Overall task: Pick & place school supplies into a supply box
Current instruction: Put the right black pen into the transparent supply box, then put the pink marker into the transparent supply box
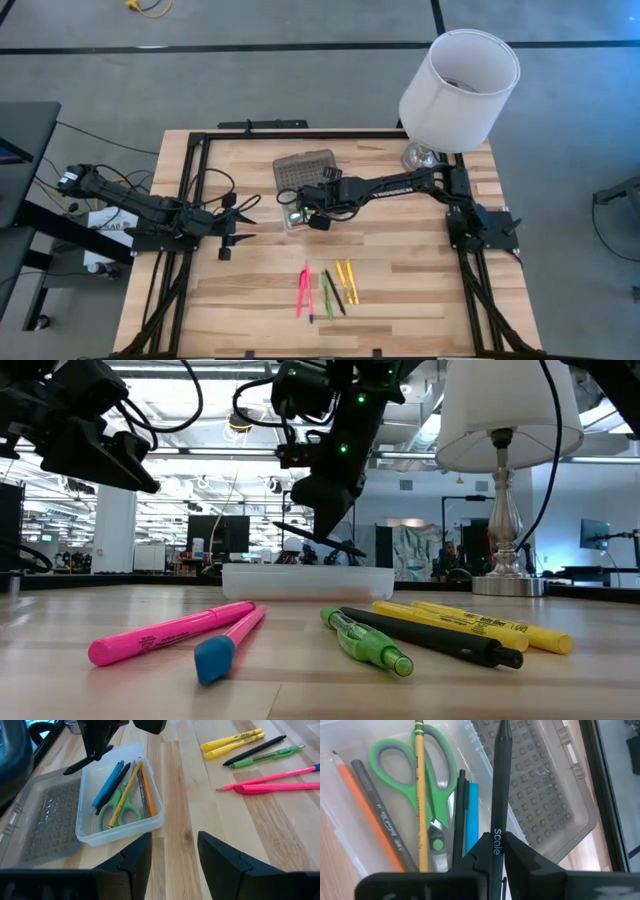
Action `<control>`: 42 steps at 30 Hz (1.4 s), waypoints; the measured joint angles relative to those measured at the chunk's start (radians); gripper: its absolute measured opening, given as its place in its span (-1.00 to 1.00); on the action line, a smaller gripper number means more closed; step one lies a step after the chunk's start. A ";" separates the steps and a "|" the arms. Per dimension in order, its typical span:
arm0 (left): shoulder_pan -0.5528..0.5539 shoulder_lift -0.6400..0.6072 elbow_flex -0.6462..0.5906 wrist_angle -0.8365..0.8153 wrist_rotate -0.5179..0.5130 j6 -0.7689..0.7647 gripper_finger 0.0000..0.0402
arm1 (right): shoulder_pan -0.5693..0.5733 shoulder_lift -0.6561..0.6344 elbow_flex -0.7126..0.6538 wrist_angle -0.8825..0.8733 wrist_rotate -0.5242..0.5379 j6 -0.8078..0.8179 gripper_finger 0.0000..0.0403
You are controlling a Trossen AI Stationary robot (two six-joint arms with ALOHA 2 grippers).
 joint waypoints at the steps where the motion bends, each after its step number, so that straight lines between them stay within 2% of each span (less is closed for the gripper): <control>1: 0.000 0.000 0.000 0.000 0.000 -0.001 -0.23 | 0.000 0.000 0.000 0.000 0.000 0.000 -0.89; 32: 0.000 0.000 0.000 0.001 0.000 0.002 -0.23 | 0.003 0.000 0.000 0.021 -0.002 -0.010 -0.69; 36: 0.000 0.000 0.000 0.001 0.000 0.002 -0.23 | 0.039 -0.005 0.000 -0.037 -0.001 -0.005 -0.69; 42: 0.000 0.000 0.000 0.001 0.000 0.002 -0.23 | 0.130 -0.025 -0.001 -0.208 0.001 0.149 -0.69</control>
